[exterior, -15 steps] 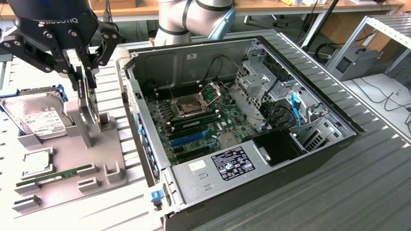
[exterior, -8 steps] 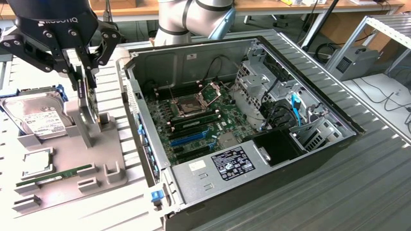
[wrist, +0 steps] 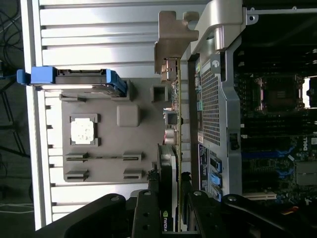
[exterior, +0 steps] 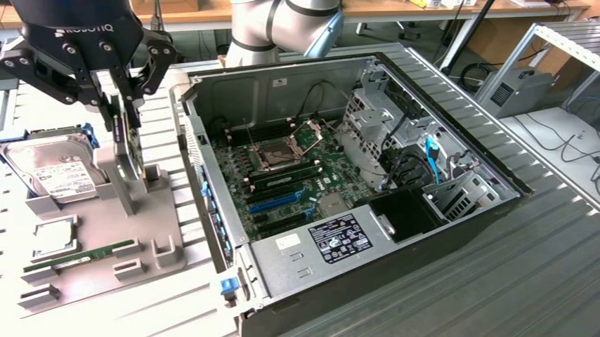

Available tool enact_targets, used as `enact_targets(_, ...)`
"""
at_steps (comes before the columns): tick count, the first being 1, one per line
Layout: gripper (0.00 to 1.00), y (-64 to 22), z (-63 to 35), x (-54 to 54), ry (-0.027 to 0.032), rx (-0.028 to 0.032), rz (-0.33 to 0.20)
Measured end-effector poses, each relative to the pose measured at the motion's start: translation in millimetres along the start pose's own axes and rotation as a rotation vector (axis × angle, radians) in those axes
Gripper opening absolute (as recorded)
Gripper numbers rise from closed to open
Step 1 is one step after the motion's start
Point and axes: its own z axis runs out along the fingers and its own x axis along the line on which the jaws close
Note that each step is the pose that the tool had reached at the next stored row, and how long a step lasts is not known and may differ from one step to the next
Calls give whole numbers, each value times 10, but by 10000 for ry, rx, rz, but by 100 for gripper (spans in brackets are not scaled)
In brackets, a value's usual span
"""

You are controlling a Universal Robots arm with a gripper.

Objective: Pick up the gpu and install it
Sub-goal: 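Pick up the gpu and move the gpu toward the slot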

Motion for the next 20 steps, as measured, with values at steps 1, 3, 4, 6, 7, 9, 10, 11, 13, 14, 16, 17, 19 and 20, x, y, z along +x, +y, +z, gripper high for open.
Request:
enact_targets(1, 27, 0, -11, 0, 0, 0, 0)
enact_targets(3, 27, 1, -42, -2, -1, -1, 0)
enact_targets(4, 27, 2, -55, -3, -1, -1, -1)
enact_targets(6, 27, 2, -68, -6, -1, -2, -1)
enact_targets(7, 27, 2, -70, -8, -2, -2, -1)
enact_targets(9, 27, 3, -72, -21, 0, -1, -2)
enact_targets(10, 27, 4, -71, -33, -1, -1, -1)
enact_targets(11, 27, 5, -71, -65, -2, -1, 0)
enact_targets(13, 27, 7, -70, -126, -1, -2, -1)
enact_targets(14, 27, 9, -69, -151, -1, -1, 0)
enact_targets(16, 27, 10, -69, -190, 0, -1, 0)
enact_targets(17, 27, 11, -68, -212, -1, -1, 0)
enact_targets(19, 27, 14, -66, -291, -1, -1, 0)
enact_targets(20, 27, 16, -65, -334, -1, -2, -1)
